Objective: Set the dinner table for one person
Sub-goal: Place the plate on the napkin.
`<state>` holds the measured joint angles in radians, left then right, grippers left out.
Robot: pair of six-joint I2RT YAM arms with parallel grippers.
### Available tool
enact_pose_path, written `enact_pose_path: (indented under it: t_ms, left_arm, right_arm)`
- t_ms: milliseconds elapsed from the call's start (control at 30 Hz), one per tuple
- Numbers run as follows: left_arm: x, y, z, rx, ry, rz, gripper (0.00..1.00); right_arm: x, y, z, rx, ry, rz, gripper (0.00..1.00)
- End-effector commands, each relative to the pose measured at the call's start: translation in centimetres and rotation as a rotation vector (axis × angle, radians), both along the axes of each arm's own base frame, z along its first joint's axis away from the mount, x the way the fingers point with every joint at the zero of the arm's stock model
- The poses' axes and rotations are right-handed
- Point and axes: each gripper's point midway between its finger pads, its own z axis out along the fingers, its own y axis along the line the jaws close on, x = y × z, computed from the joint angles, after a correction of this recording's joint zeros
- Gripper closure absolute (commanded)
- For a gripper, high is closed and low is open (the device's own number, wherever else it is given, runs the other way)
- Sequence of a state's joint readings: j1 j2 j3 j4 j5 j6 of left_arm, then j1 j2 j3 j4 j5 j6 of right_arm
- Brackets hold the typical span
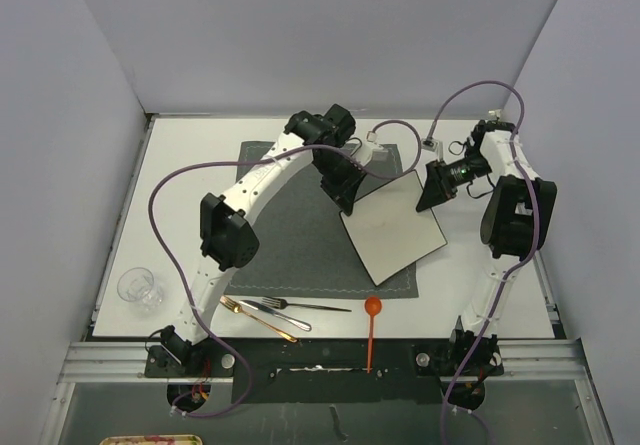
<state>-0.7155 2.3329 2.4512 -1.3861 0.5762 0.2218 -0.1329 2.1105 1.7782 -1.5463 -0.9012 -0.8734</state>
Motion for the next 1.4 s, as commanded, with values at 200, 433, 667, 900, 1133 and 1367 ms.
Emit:
enact_pose_path:
  t_ms: [200,433,667,900,1133,1367]
  left_arm:
    - [-0.1,-3.4,10.7,-0.36,-0.198,-0.118,1.0]
    - [1.4,-1.0,10.5,-0.341,-0.191,-0.074,1.0]
    - [3.1,1.3,9.9,-0.315,-0.186,-0.029,1.0]
    - [4.6,2.9,9.0,-0.299,-0.197,0.006,1.0]
    - [6.0,3.8,8.0,-0.29,-0.198,0.028,1.0]
    - [7.7,5.0,7.0,-0.287,-0.192,0.063,1.0]
  right_arm:
    - [-1.5,6.4,7.6,0.233,0.119,-0.054,1.0]
    - [-0.9,7.8,6.8,0.231,0.132,-0.015,1.0]
    - [-0.5,9.5,5.7,0.214,0.157,0.036,1.0]
    - [-0.5,11.0,4.6,0.203,0.182,0.076,1.0]
    - [-0.7,12.3,3.9,0.206,0.205,0.106,1.0]
    - [-1.2,13.7,3.3,0.223,0.232,0.135,1.0]
